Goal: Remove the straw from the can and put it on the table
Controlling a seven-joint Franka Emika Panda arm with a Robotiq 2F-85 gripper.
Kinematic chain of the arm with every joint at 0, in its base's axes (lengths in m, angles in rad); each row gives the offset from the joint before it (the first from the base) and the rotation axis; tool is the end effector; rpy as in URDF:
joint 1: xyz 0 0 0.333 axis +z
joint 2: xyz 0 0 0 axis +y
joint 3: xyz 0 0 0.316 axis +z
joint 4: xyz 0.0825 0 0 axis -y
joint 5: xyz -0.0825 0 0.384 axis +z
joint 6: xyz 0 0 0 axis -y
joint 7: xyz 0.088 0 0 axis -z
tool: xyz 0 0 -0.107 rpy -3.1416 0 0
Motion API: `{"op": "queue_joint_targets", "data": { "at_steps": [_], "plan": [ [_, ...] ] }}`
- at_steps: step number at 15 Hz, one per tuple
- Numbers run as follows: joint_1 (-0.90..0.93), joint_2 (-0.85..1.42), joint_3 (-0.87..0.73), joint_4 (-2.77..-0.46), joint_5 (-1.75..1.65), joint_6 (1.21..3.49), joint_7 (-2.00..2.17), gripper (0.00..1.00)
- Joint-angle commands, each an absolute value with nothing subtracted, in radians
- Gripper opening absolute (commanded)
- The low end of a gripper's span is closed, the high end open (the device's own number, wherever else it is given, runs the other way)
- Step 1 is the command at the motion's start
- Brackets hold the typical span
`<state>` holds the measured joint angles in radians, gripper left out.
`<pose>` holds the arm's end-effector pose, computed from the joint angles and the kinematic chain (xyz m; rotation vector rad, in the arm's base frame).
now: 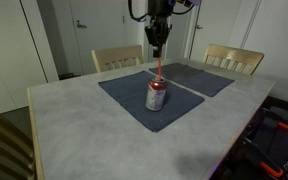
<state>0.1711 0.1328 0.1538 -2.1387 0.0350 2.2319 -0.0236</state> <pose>0.5250 0.1770 0.3413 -3.0586 -0.5023 0.0697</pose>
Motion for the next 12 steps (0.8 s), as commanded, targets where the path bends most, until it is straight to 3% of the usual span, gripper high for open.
{"op": "queue_joint_targets", "data": {
  "at_steps": [1, 12],
  "plan": [
    [0.162, 0.107, 0.156, -2.149, 0.046, 2.195, -0.040, 0.02],
    [0.176, 0.016, 0.163, -2.158, 0.014, 2.174, -0.019, 0.02]
  ]
}}
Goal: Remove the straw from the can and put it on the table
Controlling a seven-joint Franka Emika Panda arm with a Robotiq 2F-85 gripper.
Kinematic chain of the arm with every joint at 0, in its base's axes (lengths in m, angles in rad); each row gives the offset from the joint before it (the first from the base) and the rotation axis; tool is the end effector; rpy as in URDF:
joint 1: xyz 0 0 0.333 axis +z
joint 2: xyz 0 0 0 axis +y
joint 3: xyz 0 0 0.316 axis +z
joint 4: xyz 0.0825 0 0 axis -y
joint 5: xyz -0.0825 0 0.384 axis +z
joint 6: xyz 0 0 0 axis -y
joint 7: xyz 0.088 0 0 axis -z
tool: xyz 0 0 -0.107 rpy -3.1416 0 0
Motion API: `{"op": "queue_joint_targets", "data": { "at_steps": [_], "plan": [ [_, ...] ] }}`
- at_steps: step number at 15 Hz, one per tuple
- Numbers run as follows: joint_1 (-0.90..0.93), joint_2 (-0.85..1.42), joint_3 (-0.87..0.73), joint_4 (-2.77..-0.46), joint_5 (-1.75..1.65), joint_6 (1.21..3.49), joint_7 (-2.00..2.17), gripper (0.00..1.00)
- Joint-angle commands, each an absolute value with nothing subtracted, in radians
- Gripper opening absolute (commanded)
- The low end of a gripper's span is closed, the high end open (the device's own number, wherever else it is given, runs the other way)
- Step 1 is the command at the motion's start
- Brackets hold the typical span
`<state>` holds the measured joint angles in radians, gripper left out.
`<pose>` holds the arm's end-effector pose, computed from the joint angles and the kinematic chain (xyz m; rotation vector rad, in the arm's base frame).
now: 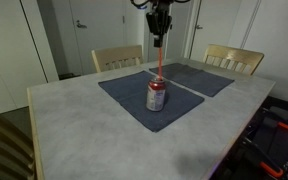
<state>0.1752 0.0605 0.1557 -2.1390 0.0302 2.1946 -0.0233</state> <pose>0.5181 0.1785 0.3773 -3.0649 -0.5202 0.0146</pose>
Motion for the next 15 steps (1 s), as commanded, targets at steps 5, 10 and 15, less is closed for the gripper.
{"op": "queue_joint_targets", "data": {
  "at_steps": [5, 10, 15],
  "plan": [
    [0.183, -0.026, 0.172, -2.153, -0.011, 2.169, -0.007, 0.02],
    [0.185, -0.069, 0.181, -2.150, -0.059, 2.158, 0.012, 0.02],
    [0.186, -0.111, 0.189, -2.146, -0.098, 2.148, 0.027, 0.02]
  ]
}}
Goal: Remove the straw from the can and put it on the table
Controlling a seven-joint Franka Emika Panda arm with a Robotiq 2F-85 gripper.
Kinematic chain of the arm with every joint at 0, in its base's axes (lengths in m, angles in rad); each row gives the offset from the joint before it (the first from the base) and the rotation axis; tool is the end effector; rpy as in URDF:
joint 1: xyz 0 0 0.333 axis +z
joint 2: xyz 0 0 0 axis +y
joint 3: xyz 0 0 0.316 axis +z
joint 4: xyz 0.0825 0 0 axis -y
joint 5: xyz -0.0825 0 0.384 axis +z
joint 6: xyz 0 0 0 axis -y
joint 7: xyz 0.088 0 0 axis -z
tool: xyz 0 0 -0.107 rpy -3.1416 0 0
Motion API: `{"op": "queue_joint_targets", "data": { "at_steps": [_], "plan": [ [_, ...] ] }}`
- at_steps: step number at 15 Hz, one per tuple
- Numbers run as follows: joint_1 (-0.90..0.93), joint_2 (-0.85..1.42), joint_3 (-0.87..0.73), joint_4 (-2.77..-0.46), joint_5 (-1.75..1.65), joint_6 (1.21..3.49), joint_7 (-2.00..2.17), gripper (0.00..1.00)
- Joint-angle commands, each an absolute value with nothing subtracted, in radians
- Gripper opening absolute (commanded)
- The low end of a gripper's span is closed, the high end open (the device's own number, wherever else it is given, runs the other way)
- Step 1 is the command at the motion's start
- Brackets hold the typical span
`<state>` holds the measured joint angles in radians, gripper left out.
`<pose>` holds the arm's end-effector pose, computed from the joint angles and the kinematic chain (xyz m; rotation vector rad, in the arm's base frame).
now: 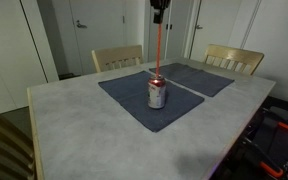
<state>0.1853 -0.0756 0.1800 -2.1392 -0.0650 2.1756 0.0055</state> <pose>0.5004 0.1901 0.4483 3.0287 0.6046 0.1876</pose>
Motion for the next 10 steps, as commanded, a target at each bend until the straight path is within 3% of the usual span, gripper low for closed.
{"op": "queue_joint_targets", "data": {
  "at_steps": [1, 10],
  "plan": [
    [0.185, -0.117, 0.190, -2.143, -0.105, 2.144, 0.031, 0.02],
    [0.182, -0.157, 0.203, -2.122, -0.152, 2.121, 0.045, 0.02]
  ]
}}
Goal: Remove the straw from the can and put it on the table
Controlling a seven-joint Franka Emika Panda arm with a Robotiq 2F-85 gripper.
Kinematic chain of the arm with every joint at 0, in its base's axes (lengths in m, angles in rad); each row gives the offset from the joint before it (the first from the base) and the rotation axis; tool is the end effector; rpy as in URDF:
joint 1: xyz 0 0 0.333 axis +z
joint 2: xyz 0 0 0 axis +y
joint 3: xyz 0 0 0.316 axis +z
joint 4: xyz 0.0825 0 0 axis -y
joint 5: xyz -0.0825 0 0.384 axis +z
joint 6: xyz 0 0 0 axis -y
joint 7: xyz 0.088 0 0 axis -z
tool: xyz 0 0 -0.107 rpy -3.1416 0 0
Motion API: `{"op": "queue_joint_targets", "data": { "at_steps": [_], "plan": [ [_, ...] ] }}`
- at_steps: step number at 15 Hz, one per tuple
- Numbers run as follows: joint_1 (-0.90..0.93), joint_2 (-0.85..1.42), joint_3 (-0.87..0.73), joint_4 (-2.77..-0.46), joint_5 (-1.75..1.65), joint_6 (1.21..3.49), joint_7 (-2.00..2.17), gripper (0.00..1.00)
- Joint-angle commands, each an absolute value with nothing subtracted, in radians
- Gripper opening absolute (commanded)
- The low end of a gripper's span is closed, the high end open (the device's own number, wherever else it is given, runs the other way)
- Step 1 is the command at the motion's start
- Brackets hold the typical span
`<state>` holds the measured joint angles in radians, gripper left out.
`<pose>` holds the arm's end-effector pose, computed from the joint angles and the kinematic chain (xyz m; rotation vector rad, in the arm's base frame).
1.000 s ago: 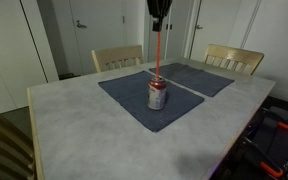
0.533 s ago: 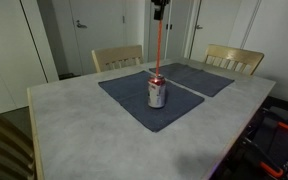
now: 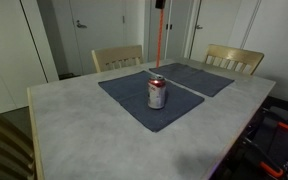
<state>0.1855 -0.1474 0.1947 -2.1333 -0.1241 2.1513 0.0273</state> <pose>0.4880 0.1931 0.4862 2.9623 0.6203 0.2825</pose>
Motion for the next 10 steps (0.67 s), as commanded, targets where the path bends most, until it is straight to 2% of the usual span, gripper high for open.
{"op": "queue_joint_targets", "data": {
  "at_steps": [1, 10],
  "plan": [
    [0.181, -0.162, 0.203, -2.121, -0.155, 2.119, 0.047, 0.02],
    [0.151, -0.167, 0.156, -2.095, -0.116, 1.927, 0.056, 0.02]
  ]
}}
